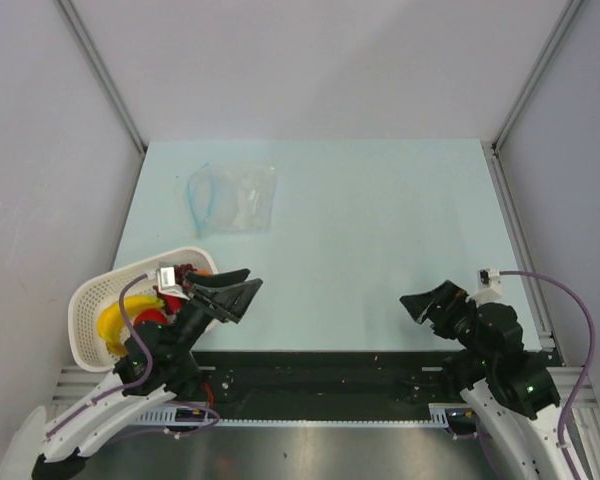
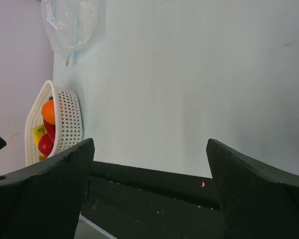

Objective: Open the zip-top bag and remove the fake food

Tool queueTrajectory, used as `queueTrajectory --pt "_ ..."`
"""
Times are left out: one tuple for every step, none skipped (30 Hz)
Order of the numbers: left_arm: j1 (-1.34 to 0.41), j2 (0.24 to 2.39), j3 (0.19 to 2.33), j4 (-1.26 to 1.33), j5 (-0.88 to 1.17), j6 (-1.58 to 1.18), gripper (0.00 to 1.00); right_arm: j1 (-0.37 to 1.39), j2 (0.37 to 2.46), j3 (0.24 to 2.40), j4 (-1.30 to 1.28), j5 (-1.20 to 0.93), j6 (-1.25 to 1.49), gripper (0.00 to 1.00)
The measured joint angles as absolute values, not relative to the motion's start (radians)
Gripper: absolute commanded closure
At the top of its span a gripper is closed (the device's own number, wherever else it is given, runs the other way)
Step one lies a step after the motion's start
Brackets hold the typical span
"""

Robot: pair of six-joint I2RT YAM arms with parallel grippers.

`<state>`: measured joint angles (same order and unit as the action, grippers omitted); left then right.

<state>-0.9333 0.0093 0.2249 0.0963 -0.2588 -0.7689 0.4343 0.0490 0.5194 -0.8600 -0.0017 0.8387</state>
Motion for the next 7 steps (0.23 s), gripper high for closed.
queueTrajectory --pt "-0.933 0.007 0.216 0.102 -0.255 -0.776 0.00 0.434 0.047 0.496 -0.845 -0.022 0.839 0.00" --pt "-0.933 0.004 0.196 0.125 -0.252 -0.790 0.00 0.434 0.047 0.477 -0.832 -0.037 0.841 0.00" --pt "-0.933 0.002 0.167 0.147 -0.250 -0.808 0.00 0.434 0.049 0.449 -0.806 -0.064 0.845 0.00" --pt "-0.933 0.002 0.141 0.151 -0.249 -0.819 0.00 0.434 0.051 0.433 -0.794 -0.080 0.847 0.00" --pt "-0.933 0.003 0.119 0.152 -0.247 -0.827 0.00 0.434 0.056 0.418 -0.776 -0.098 0.856 0.00" --pt "-0.933 0.004 0.105 0.152 -0.245 -0.834 0.00 0.434 0.060 0.405 -0.755 -0.117 0.862 0.00" --pt "-0.933 0.006 0.099 0.152 -0.241 -0.838 0.00 0.434 0.065 0.396 -0.734 -0.136 0.867 0.00"
